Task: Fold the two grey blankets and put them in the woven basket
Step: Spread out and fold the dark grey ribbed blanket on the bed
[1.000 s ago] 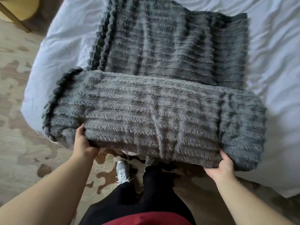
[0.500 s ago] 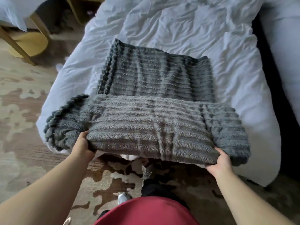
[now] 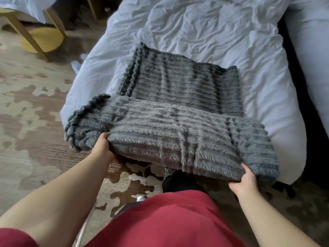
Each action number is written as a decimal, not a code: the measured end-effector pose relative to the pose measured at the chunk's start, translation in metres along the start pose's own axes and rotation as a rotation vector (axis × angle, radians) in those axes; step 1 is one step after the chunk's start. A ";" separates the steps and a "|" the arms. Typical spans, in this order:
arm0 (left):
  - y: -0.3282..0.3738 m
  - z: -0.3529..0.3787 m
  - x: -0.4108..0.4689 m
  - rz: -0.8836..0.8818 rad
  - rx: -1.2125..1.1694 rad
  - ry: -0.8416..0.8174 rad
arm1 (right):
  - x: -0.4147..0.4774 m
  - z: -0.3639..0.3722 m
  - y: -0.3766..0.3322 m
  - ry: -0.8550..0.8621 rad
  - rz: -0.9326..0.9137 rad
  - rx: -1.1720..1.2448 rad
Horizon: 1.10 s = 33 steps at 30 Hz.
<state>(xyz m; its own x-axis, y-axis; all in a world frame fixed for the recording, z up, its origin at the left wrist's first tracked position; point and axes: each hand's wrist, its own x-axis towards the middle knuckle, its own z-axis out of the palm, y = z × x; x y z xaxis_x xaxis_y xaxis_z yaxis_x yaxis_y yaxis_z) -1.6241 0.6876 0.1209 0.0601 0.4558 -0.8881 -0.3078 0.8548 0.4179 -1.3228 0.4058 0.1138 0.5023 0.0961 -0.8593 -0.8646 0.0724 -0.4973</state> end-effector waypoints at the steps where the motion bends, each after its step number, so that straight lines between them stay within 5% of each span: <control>1: 0.005 0.006 -0.001 0.004 -0.010 -0.017 | -0.001 0.006 -0.004 0.011 -0.015 0.028; 11: 0.107 0.171 0.004 0.061 -0.014 -0.004 | 0.014 0.173 -0.141 0.250 -0.070 0.294; 15: 0.137 0.235 0.038 0.269 -0.096 -0.096 | 0.053 0.238 -0.193 0.009 -0.191 0.396; 20: 0.117 0.268 0.100 0.250 0.153 0.005 | 0.120 0.280 -0.193 -0.006 -0.121 -0.003; 29: 0.090 0.281 0.144 0.037 0.367 0.134 | 0.186 0.280 -0.175 0.161 0.139 -0.186; 33: 0.104 0.291 0.153 0.129 0.461 0.216 | 0.188 0.297 -0.180 0.250 0.006 -0.409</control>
<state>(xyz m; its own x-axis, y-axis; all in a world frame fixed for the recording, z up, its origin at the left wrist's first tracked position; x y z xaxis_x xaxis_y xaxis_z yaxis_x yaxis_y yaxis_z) -1.3703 0.9183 0.0843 -0.1630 0.5448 -0.8226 0.1535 0.8376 0.5243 -1.0688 0.7062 0.0770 0.5214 -0.1496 -0.8401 -0.8275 -0.3289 -0.4550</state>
